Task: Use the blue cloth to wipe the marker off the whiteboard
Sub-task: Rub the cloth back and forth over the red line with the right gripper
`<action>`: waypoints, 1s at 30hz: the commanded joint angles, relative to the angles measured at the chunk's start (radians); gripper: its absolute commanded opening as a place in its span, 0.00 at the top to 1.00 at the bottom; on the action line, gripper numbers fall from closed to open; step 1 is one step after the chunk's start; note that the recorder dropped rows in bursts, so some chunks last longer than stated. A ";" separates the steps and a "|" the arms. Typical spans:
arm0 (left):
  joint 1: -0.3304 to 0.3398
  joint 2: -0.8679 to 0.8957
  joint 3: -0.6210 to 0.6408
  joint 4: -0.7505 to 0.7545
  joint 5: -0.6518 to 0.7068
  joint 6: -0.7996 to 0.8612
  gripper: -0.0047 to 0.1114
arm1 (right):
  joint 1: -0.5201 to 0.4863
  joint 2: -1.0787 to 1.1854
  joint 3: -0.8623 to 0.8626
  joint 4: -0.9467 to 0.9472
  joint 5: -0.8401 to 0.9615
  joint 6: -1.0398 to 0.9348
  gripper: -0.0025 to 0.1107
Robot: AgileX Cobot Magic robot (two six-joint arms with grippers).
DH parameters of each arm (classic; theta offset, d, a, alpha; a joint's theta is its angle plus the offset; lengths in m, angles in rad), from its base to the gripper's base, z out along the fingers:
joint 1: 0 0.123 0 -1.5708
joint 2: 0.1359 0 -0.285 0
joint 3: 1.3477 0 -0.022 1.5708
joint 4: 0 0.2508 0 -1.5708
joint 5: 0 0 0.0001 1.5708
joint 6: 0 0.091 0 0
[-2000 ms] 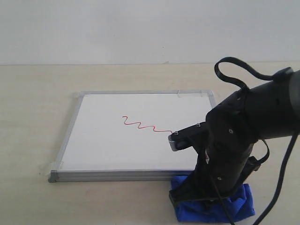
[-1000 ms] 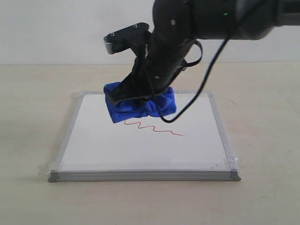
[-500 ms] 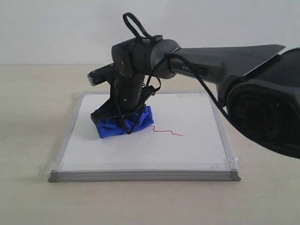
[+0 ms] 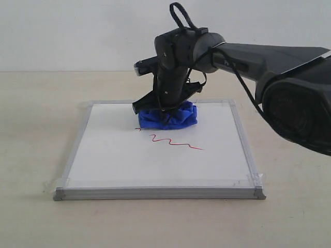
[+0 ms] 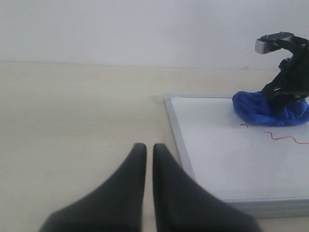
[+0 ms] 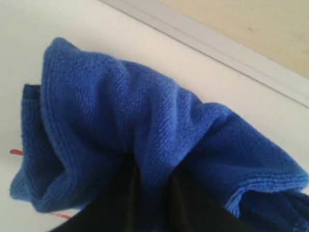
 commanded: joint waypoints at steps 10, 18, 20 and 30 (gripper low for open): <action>0.003 -0.003 0.003 0.001 -0.007 0.002 0.92 | 0.110 0.063 0.002 -0.019 -0.023 -0.095 0.98; 0.003 -0.003 0.003 0.001 -0.007 0.002 0.92 | 0.019 0.061 0.002 -0.079 -0.001 0.001 0.98; 0.003 -0.003 0.003 0.001 -0.007 0.002 0.92 | 0.030 0.061 0.002 -0.015 -0.027 -0.030 0.98; 0.003 -0.003 0.003 0.001 -0.007 0.002 0.92 | 0.132 0.061 0.002 0.210 0.109 -0.377 0.98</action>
